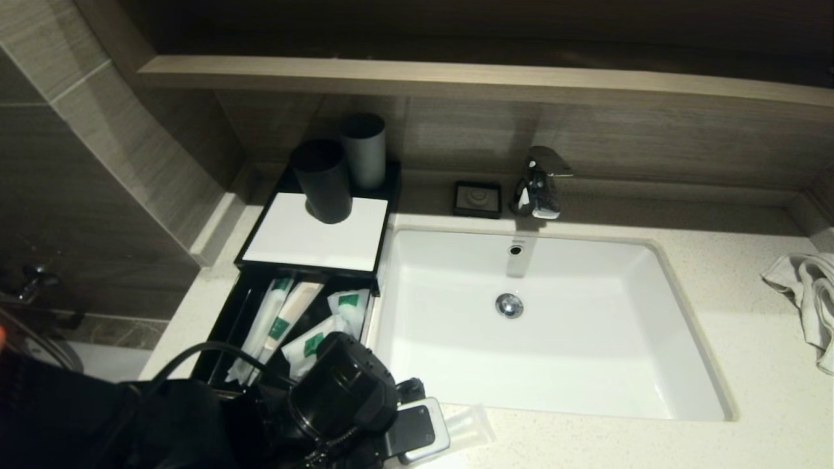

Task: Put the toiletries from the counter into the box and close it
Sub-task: Pick up the bathroom toiletry

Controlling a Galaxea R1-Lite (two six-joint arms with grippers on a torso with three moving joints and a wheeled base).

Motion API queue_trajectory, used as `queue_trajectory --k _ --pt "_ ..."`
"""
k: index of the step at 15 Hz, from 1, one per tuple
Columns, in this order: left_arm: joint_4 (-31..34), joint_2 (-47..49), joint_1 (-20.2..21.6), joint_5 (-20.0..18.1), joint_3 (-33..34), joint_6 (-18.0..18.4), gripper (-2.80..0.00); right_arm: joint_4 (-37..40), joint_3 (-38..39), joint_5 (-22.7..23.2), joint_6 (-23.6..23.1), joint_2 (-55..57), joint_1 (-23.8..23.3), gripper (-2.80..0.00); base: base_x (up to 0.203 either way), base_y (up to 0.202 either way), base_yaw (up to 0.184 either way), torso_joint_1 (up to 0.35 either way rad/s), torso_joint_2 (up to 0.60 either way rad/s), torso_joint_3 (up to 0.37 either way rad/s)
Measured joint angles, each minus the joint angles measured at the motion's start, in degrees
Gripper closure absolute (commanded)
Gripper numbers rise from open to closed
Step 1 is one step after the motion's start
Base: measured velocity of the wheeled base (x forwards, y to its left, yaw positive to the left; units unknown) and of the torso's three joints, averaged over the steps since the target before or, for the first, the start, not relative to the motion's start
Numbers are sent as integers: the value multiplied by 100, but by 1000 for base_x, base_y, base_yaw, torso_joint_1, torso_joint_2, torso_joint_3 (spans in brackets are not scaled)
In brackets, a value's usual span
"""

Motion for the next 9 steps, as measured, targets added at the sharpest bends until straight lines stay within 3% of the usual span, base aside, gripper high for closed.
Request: queue_trajectory --k 9 --pt "-2 -9 -16 -9 -12 -40 0 -2 0 -3 1 0 0 0 0 0 0 0 0 0"
